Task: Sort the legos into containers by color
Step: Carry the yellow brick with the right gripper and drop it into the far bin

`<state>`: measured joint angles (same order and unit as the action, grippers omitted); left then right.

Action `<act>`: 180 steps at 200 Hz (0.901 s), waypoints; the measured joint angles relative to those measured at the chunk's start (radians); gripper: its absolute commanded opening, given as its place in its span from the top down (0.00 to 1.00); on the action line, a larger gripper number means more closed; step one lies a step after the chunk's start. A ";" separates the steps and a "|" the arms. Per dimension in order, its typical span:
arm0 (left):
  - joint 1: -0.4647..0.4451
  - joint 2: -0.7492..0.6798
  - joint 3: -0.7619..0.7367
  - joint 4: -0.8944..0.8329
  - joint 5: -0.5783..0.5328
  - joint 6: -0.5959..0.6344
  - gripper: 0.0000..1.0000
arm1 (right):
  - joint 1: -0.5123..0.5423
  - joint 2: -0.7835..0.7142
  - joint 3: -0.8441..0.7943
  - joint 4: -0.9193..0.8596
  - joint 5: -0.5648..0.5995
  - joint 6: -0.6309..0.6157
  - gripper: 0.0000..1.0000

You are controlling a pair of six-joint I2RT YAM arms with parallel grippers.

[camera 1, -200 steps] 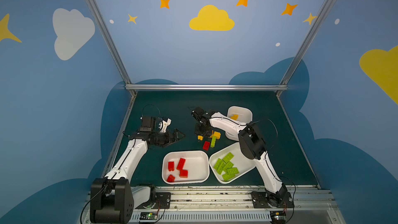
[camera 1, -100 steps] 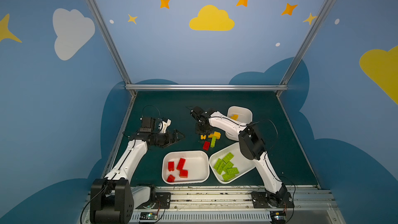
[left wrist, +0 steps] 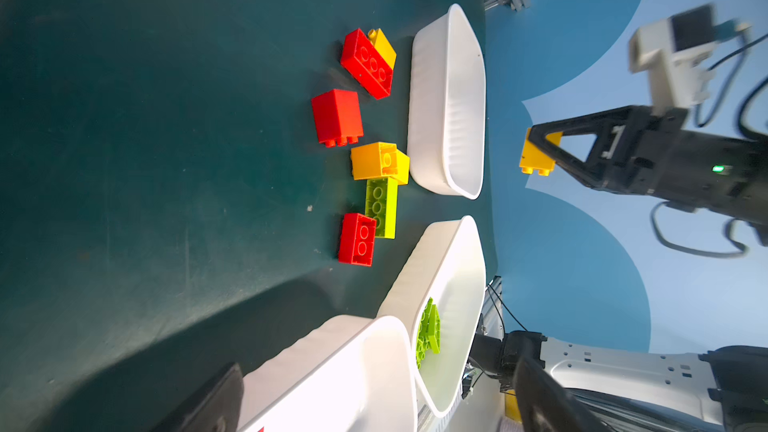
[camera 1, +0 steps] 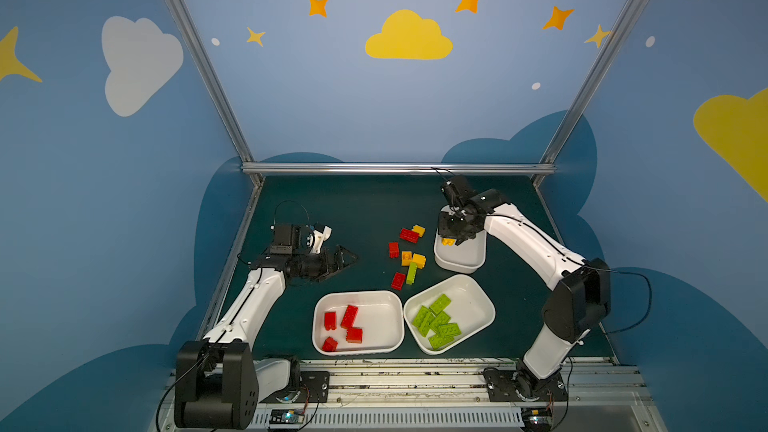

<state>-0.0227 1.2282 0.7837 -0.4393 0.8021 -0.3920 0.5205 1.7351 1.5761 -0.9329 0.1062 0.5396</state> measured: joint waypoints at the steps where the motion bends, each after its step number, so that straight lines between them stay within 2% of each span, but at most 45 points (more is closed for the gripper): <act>1: 0.000 0.001 0.000 0.001 0.000 0.000 0.00 | -0.006 0.000 -0.003 0.000 -0.003 -0.003 0.81; 44: -0.022 0.037 0.026 0.030 0.010 -0.023 0.00 | -0.119 0.074 -0.028 0.026 -0.080 -0.060 0.81; 102: -0.029 0.042 0.034 0.031 0.009 -0.027 0.01 | -0.154 0.301 0.011 0.094 -0.149 -0.074 0.77; 131: -0.030 0.042 0.034 0.029 0.008 -0.029 0.01 | -0.159 0.371 0.057 0.114 -0.165 -0.074 0.70; 180: -0.031 0.042 0.034 0.029 0.006 -0.032 0.00 | -0.164 0.393 0.102 0.130 -0.179 -0.079 0.48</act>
<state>-0.0536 1.2701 0.8173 -0.4107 0.8082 -0.4236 0.3565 2.1277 1.6783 -0.8024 -0.0727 0.4610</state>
